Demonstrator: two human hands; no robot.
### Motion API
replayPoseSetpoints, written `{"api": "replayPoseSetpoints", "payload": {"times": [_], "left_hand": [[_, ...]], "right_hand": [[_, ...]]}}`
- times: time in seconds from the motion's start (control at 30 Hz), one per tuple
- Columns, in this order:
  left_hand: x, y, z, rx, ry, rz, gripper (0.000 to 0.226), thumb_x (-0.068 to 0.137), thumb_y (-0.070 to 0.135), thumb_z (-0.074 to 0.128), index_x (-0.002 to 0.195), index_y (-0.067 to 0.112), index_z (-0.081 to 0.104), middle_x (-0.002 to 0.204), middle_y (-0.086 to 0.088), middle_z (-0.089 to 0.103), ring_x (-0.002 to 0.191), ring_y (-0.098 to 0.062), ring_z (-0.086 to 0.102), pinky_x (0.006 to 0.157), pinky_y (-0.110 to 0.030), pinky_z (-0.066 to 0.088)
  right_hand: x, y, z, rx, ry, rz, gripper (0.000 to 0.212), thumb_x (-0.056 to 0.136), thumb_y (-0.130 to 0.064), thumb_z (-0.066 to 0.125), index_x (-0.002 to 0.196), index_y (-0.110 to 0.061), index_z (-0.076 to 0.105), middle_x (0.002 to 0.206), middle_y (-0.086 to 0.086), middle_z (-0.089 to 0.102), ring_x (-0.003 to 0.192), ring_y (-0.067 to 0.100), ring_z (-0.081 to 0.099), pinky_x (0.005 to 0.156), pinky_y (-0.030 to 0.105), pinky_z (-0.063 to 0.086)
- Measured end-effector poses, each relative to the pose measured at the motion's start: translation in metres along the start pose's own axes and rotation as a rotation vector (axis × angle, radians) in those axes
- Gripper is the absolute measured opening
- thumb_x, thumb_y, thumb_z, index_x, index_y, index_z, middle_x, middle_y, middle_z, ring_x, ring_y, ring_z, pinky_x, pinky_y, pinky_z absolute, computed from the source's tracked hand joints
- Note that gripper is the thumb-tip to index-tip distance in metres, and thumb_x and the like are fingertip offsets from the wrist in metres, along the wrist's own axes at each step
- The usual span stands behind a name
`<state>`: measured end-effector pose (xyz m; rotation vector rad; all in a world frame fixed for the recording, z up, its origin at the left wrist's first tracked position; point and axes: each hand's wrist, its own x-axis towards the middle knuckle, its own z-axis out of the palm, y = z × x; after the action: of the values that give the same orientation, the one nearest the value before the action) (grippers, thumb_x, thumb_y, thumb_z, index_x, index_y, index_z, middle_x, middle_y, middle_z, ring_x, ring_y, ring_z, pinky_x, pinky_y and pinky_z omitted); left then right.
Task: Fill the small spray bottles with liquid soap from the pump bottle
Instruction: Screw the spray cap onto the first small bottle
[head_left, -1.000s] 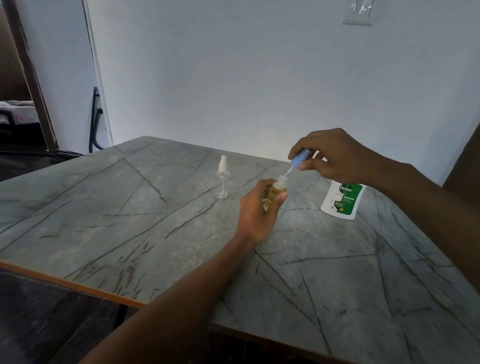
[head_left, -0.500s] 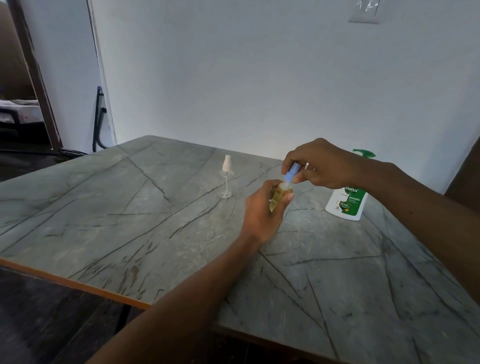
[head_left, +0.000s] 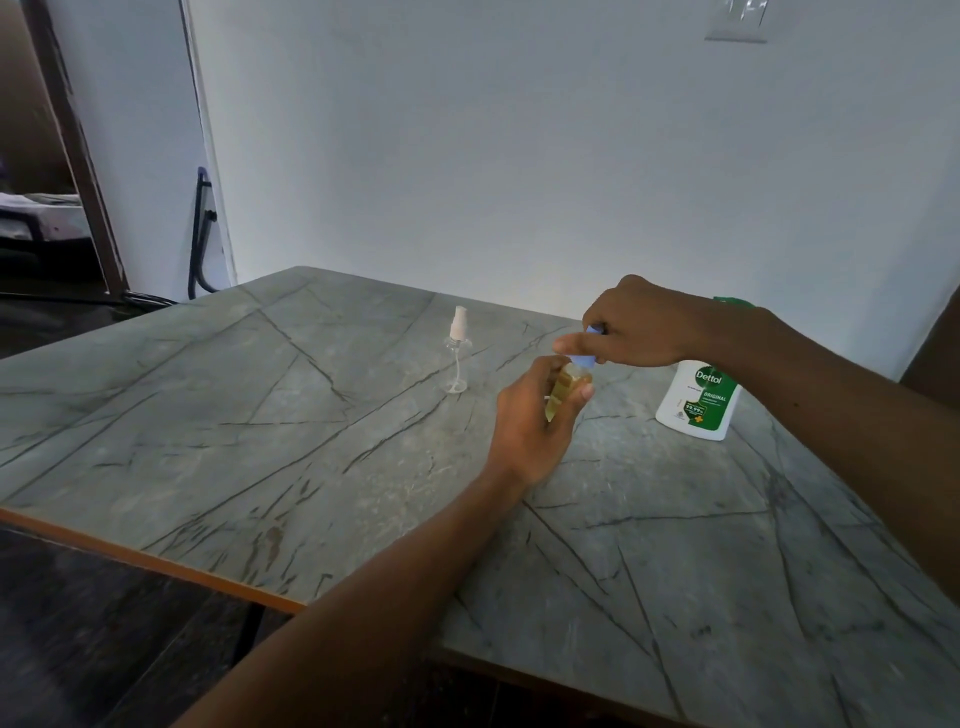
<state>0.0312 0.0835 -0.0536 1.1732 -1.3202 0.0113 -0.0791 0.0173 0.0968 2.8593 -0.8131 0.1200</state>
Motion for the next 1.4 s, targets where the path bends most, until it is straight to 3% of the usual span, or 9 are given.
{"api": "replayPoseSetpoints", "payload": {"times": [0.13,0.27,0.5,0.73,0.87,1.03,1.13,1.23,1.4], "left_hand": [[0.0,0.0,0.0,0.0,0.001,0.004,0.031,0.094,0.039,0.059,0.114,0.015,0.058,0.094,0.003,0.067,0.083,-0.009,0.063,0.073,-0.032,0.056],[0.001,0.001,-0.001,-0.011,-0.007,-0.033,0.037,0.093,0.043,0.057,0.117,0.015,0.057,0.098,0.003,0.067,0.085,-0.009,0.064,0.074,-0.026,0.056],[0.0,0.0,-0.001,0.001,0.01,-0.002,0.035,0.094,0.043,0.056,0.115,0.015,0.058,0.095,0.004,0.067,0.083,-0.009,0.064,0.073,-0.027,0.056],[-0.002,0.003,0.0,-0.013,-0.008,0.028,0.032,0.095,0.04,0.057,0.116,0.016,0.057,0.091,0.005,0.066,0.081,-0.009,0.064,0.072,-0.033,0.057],[-0.001,0.003,-0.002,-0.022,0.005,0.0,0.038,0.094,0.046,0.055,0.115,0.014,0.058,0.094,0.004,0.067,0.084,-0.008,0.064,0.074,-0.034,0.057],[-0.002,0.007,-0.002,-0.022,0.006,0.002,0.034,0.094,0.041,0.056,0.115,0.015,0.058,0.094,0.004,0.067,0.082,-0.009,0.064,0.073,-0.031,0.057],[-0.002,0.005,-0.002,-0.017,0.011,0.034,0.033,0.095,0.041,0.056,0.115,0.014,0.058,0.092,0.004,0.067,0.082,-0.008,0.064,0.072,-0.033,0.057],[-0.003,0.005,-0.002,-0.009,0.008,0.055,0.034,0.095,0.039,0.055,0.118,0.013,0.057,0.09,0.004,0.066,0.081,-0.009,0.064,0.071,-0.031,0.056],[-0.002,0.008,-0.002,-0.043,0.012,0.012,0.037,0.094,0.041,0.055,0.116,0.012,0.058,0.09,0.003,0.067,0.078,-0.01,0.064,0.07,-0.028,0.056]], "right_hand": [[-0.002,0.0,-0.001,0.11,0.044,0.056,0.081,0.072,-0.078,0.029,0.075,-0.008,0.068,0.073,0.005,0.065,0.065,0.014,0.056,0.064,0.027,0.042],[-0.009,0.002,-0.015,0.295,0.058,-0.016,0.048,0.074,-0.065,0.065,0.108,-0.03,0.067,0.101,-0.017,0.068,0.092,0.003,0.063,0.079,0.019,0.047],[-0.002,0.005,-0.008,0.194,0.037,-0.133,0.011,0.081,-0.034,0.076,0.09,-0.028,0.074,0.084,-0.012,0.072,0.078,0.006,0.064,0.071,0.017,0.046],[-0.002,0.001,0.002,0.089,0.126,0.03,0.065,0.073,-0.078,0.045,0.062,-0.018,0.066,0.06,-0.001,0.067,0.056,0.01,0.058,0.059,0.022,0.04],[-0.014,-0.003,-0.016,0.319,0.052,-0.008,0.045,0.074,-0.066,0.064,0.104,-0.032,0.068,0.099,-0.017,0.069,0.09,0.0,0.063,0.079,0.02,0.047],[-0.01,0.003,-0.017,0.243,-0.019,-0.115,0.02,0.08,-0.025,0.079,0.098,-0.032,0.073,0.092,-0.015,0.072,0.089,0.004,0.064,0.081,0.025,0.049],[-0.008,0.0,-0.011,0.174,0.056,-0.097,0.012,0.083,-0.037,0.074,0.081,-0.025,0.073,0.075,-0.006,0.073,0.068,0.003,0.062,0.063,0.011,0.041],[-0.005,-0.003,-0.001,0.075,0.106,-0.038,0.065,0.082,-0.066,0.054,0.063,-0.005,0.064,0.059,0.012,0.065,0.048,0.01,0.048,0.057,0.023,0.041],[-0.014,-0.005,-0.01,0.227,0.135,0.013,0.056,0.076,-0.07,0.052,0.089,-0.019,0.072,0.084,-0.008,0.069,0.071,0.004,0.062,0.066,0.02,0.041]]}}
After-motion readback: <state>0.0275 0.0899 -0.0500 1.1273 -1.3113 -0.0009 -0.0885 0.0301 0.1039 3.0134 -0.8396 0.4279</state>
